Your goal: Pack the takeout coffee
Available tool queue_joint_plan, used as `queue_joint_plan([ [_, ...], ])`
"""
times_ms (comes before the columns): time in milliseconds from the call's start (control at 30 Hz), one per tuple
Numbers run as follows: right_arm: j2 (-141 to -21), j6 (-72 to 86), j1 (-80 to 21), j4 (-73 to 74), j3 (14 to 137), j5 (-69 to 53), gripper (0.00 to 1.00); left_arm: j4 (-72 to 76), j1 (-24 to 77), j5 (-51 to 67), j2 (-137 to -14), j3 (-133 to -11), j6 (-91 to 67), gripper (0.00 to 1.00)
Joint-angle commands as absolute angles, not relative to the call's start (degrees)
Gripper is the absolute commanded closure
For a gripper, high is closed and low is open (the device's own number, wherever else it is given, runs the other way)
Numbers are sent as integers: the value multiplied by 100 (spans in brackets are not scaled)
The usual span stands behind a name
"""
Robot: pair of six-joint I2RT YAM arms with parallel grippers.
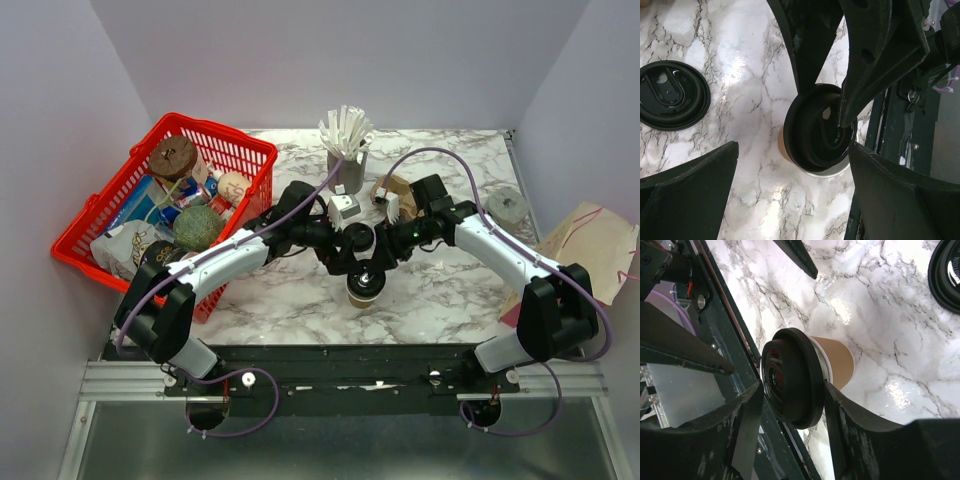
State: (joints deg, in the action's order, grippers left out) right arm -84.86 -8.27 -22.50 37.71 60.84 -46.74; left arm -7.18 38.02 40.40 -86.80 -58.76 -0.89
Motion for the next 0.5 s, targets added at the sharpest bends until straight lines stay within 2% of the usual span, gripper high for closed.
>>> queue_joint_plan([
  [0, -8552, -712, -2232, 3560, 5977, -4518, 39, -431, 3858, 4315, -8780, -5924, -220, 1],
  [300, -8473, -668, -2232, 3481, 5854, -4447, 34, -466, 3885, 4517, -8868, -5959, -229, 2],
  [467, -8438, -475, -2232, 3366, 5713, -4439, 26, -518, 3885, 4535, -8842, -5959, -194, 1],
])
